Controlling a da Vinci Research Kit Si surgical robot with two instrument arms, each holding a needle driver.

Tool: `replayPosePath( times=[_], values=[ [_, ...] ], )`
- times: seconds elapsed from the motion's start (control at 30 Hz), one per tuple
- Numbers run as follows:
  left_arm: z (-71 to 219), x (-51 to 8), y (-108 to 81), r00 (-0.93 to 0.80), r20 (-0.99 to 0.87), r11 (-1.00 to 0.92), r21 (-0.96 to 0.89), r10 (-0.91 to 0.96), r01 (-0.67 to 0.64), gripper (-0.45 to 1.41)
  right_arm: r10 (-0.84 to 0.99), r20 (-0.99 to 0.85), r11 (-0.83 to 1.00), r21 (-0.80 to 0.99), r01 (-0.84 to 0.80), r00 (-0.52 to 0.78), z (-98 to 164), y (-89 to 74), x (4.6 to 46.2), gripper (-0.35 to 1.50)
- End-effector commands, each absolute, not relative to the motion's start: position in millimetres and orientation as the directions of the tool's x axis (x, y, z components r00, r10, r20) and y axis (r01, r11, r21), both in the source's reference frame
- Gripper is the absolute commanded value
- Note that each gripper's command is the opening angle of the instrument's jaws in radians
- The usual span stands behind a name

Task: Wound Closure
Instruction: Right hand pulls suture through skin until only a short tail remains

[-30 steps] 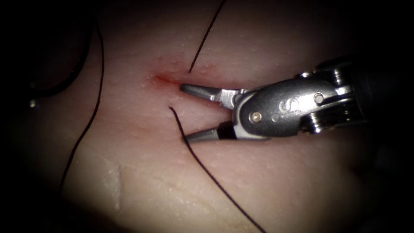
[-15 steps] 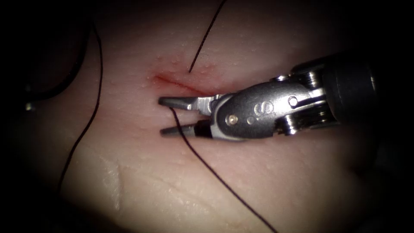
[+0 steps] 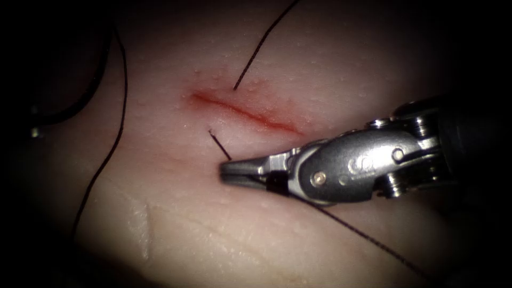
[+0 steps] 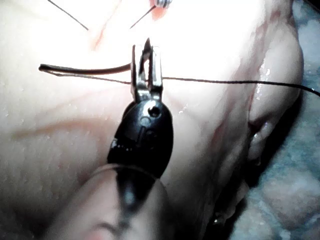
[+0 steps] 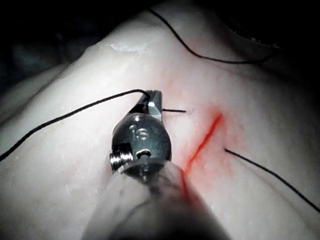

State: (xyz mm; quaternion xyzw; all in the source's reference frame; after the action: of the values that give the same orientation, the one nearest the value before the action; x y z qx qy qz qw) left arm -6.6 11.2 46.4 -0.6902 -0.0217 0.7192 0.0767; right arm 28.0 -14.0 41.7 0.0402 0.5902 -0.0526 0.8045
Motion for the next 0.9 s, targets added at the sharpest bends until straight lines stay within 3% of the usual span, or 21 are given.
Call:
replayPosePath(
  times=[0.03, 0.9],
  values=[
    [46.9, -7.3, 10.3, -0.034, -0.989, -0.987, -0.141, 0.144, -0.079, -0.45, -0.036, -0.955, 0.990, 0.005, 0.138, 0.293, 41.3, -15.6, 28.0, -0.35],
    [46.9, -8.0, 10.6, -0.032, -0.989, -0.986, -0.142, 0.145, -0.081, -0.45, -0.053, -0.962, 0.983, -0.004, 0.182, 0.268, 33.6, -23.3, 24.4, -0.35]
  ],
)
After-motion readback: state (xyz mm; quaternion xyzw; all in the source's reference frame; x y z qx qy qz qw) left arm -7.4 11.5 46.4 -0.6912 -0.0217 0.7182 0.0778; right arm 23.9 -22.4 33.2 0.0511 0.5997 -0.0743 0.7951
